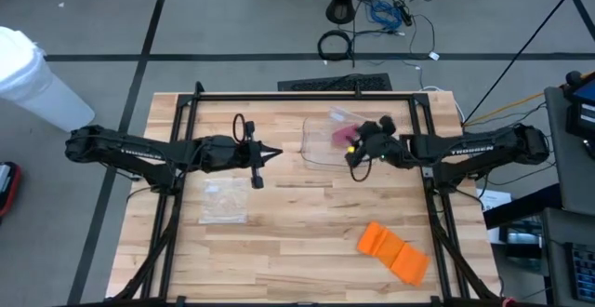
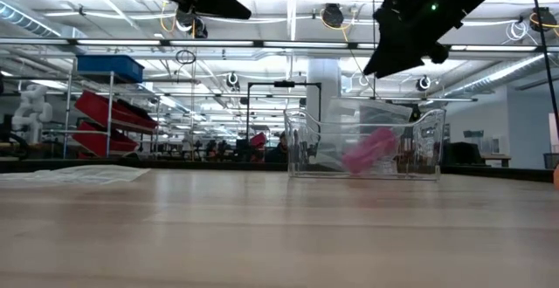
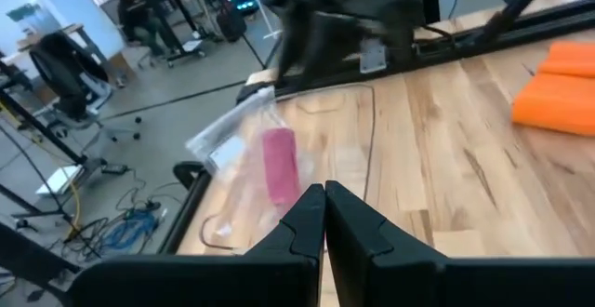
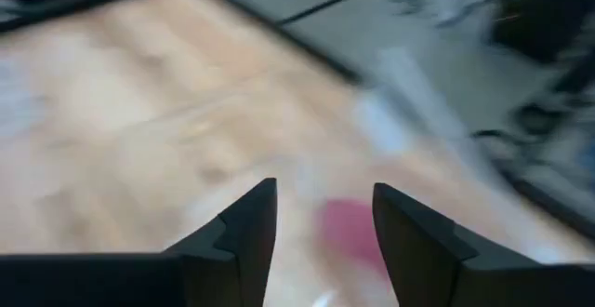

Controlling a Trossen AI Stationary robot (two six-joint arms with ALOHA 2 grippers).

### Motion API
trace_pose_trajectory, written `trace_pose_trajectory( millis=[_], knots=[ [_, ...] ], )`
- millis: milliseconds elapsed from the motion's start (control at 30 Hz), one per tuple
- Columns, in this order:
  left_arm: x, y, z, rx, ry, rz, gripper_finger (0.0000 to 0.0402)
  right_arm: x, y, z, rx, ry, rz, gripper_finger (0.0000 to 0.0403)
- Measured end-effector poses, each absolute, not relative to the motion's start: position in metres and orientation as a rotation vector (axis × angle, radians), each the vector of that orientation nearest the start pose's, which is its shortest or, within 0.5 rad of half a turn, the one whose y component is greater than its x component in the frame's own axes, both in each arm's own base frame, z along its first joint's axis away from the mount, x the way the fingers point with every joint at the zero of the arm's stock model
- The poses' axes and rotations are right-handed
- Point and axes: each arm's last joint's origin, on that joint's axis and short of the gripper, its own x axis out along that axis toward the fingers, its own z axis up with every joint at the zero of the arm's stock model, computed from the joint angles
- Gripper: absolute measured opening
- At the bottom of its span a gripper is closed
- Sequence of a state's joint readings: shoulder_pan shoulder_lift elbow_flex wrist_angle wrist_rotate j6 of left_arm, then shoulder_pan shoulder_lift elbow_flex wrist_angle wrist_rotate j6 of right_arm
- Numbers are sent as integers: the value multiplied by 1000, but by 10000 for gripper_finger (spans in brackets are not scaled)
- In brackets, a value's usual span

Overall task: Roll bandage
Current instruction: Roll the orange bandage

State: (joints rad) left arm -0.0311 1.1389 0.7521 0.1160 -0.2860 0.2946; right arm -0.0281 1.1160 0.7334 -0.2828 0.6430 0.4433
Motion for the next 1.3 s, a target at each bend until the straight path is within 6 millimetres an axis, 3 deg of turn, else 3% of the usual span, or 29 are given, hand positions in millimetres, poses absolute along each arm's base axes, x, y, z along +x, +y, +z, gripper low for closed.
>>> trace_pose_trajectory(
  millis=[133, 333, 467, 633, 867, 1000, 1133, 1300],
  knots=[
    [249, 1, 283, 310, 302, 234, 18, 234, -4, 249, 268, 477, -579, 155],
    [251, 0, 274, 143, 345, 229, 18, 253, 31, 242, 271, 427, -415, 151],
    [249, -2, 259, 64, 480, 161, 18, 269, 54, 227, 264, 423, -310, 151],
    [236, -10, 240, -31, 664, 244, 18, 287, 75, 198, 220, 488, -177, 151],
    [213, -32, 219, -161, 879, 360, 18, 302, 82, 156, 129, 572, -159, 151],
    [199, -37, 213, -142, 982, 448, 18, 312, 82, 142, 93, 551, -151, 151],
    [190, -33, 203, -149, 1070, 491, 18, 316, 83, 140, 99, 507, -125, 151],
    [182, -30, 185, -200, 1154, 443, 18, 323, 87, 155, 96, 468, -44, 151]
  ],
)
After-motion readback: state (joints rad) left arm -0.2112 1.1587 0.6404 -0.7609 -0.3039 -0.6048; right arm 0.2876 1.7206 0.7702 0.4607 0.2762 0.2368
